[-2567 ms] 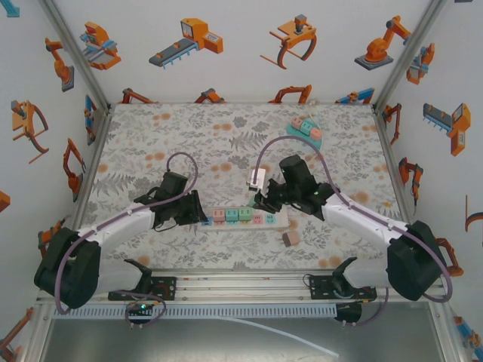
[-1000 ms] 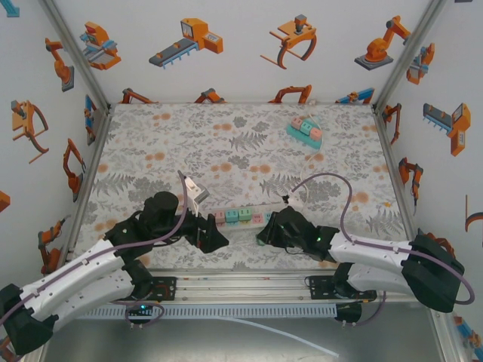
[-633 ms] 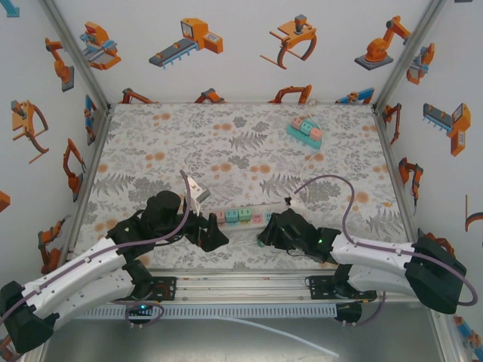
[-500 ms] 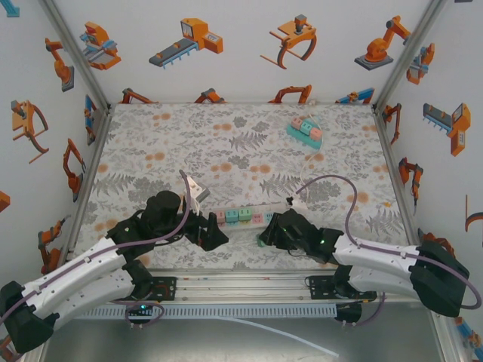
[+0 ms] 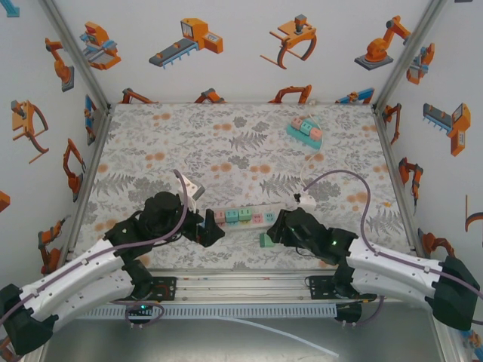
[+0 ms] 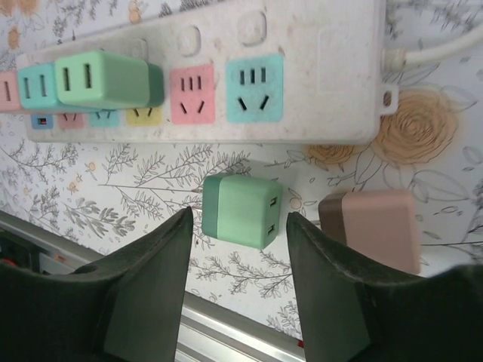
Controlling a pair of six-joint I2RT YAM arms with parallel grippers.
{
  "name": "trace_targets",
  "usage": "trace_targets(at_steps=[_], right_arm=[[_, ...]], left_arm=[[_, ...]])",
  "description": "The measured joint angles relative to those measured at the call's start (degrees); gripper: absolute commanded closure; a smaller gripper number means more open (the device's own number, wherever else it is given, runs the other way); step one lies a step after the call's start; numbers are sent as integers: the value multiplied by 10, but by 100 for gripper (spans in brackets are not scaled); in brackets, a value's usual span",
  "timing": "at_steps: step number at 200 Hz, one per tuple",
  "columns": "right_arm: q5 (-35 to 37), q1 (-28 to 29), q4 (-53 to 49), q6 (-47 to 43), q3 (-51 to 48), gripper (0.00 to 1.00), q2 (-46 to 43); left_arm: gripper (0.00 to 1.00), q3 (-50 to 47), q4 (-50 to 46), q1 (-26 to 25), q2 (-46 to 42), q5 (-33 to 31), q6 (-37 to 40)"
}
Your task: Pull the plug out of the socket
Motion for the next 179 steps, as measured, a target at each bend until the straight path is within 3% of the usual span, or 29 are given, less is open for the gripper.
trace_targets(at_steps=[42, 84, 131, 179], right_arm=[[41, 0, 1, -146, 53, 29, -23], [29, -4, 78, -392, 55, 19, -33], [-162, -54, 135, -661, 64, 19, 26], [-331, -91, 122, -822, 126, 21, 122]], left_arm=[[3, 0, -19, 0, -14, -70, -23], [3, 0, -29, 14, -14, -118, -44], [3, -3, -29, 78, -4, -135, -75], [3, -4, -29, 170, 35, -108, -95]])
